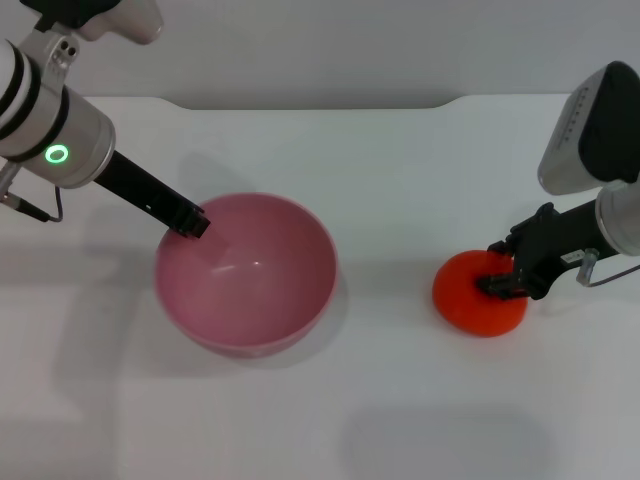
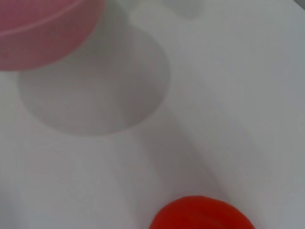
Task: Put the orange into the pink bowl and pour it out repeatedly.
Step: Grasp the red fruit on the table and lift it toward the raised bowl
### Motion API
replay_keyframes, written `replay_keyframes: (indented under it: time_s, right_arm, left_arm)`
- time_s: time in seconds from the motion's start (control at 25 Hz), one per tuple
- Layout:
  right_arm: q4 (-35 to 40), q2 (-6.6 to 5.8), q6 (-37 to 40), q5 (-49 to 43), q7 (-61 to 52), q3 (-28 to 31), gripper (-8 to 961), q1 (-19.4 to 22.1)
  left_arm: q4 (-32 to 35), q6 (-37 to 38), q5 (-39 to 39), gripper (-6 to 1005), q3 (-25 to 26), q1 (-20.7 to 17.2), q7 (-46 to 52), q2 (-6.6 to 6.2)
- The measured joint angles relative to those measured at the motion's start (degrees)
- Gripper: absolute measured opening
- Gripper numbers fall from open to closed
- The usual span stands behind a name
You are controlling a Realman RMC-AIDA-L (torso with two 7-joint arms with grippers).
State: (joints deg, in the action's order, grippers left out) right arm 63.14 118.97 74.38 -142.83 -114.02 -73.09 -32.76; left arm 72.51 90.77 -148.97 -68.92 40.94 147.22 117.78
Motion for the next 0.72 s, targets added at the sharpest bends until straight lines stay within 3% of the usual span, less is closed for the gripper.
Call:
replay_keyframes:
  time_s: [0.04,0.28,0.56,0.72]
  right_arm:
    - [-0.2,-0.02,-0.3,0.0,0.0,-0.4,527,0.1]
    - [-0.4,-0.15,-0.6,-0.7,0.4,-1.8,301,0.2]
    - [1.1,-0.12,-0.4,-0.3,0.4,-1.6,228,0.4]
    - [8.7,0.09,0.9,2.1,-1.9,-0.3,187,2.2]
  left_arm:
    - [0.0,0.0,0.0,57,0.0,-0.1,0.0,0.03]
    - [0.0,-0.1,0.0,58,0.0,-0.3,0.0,0.07]
    - [0.0,-0.4,0.0,59,0.1,-0.3,-0.1,0.08]
    - [0.0,-0.5,0.0,60,0.1,-0.3,-0.2,0.07]
